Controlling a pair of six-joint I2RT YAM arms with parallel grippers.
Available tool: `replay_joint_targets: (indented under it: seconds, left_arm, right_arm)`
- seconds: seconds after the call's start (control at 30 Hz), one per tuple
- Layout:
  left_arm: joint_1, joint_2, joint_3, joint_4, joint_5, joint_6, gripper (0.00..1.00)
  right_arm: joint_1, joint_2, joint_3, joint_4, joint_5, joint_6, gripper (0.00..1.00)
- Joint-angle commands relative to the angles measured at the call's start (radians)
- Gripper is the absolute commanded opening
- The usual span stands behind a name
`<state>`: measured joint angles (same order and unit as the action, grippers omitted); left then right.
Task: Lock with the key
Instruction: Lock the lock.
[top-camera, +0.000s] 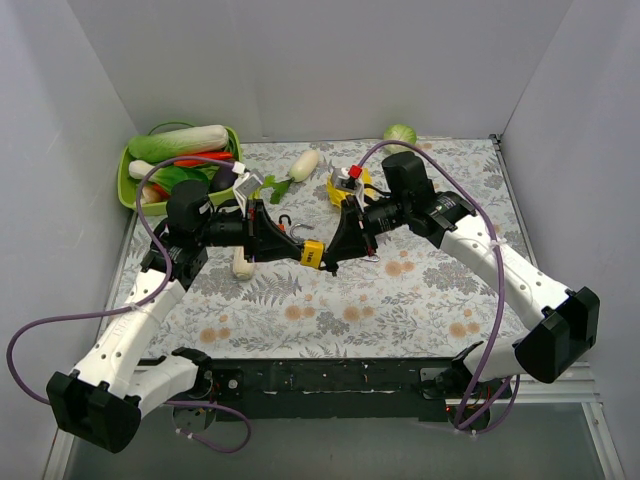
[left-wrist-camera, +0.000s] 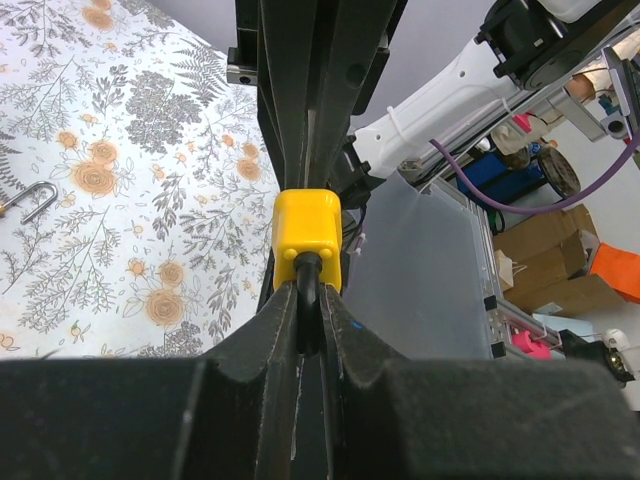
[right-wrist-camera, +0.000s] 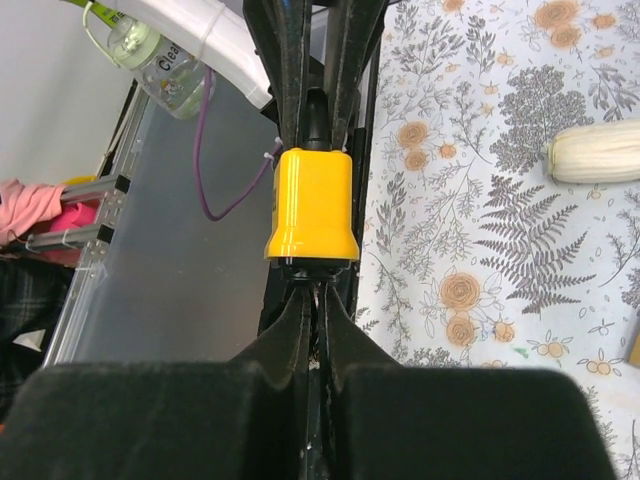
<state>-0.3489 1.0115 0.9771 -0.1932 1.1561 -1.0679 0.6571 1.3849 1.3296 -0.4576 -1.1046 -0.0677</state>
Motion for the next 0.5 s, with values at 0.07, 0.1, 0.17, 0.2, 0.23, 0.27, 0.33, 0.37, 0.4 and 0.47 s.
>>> replay_joint_targets:
  seconds: [0.07,0.1,0.17,0.2,0.23,0.27,0.33,0.37,0.4,0.47]
  left_arm:
    - [0.005,-0.039,0.008,0.0,-0.015,0.031,0.0]
    - [0.007,-0.04,0.006,-0.006,-0.025,0.043,0.0]
    - [0.017,-0.042,0.005,-0.012,-0.032,0.048,0.0]
    - [0.024,-0.04,0.005,-0.011,-0.032,0.049,0.0]
    - [0.037,-0.04,0.005,-0.011,-0.032,0.049,0.0]
    - [0.047,-0.04,0.005,0.0,-0.03,0.046,0.0]
    - [0.06,-0.034,0.008,0.012,-0.026,0.039,0.0]
    - [0.064,-0.028,0.008,0.03,-0.026,0.031,0.0]
    - [0.065,-0.025,0.006,0.044,-0.026,0.022,0.0]
    - [0.068,-0.016,-0.002,0.08,-0.024,-0.004,0.0]
  right_arm:
    - [-0.001,-0.01,0.017,-0.047,0.006,-0.041,0.01]
    - [-0.004,-0.017,0.013,-0.052,0.006,-0.047,0.01]
    - [-0.023,-0.023,0.008,-0.082,-0.001,-0.058,0.01]
    - [-0.034,-0.03,-0.001,-0.096,-0.004,-0.067,0.01]
    - [-0.045,-0.035,-0.007,-0.136,-0.015,-0.092,0.01]
    - [-0.063,-0.04,-0.012,-0.16,-0.02,-0.109,0.01]
    - [-0.08,-0.052,-0.036,-0.211,-0.023,-0.17,0.01]
    - [-0.096,-0.056,-0.049,-0.24,-0.029,-0.181,0.01]
    - [-0.108,-0.067,-0.067,-0.246,-0.037,-0.19,0.01]
    - [-0.138,-0.073,-0.108,-0.262,-0.052,-0.205,0.01]
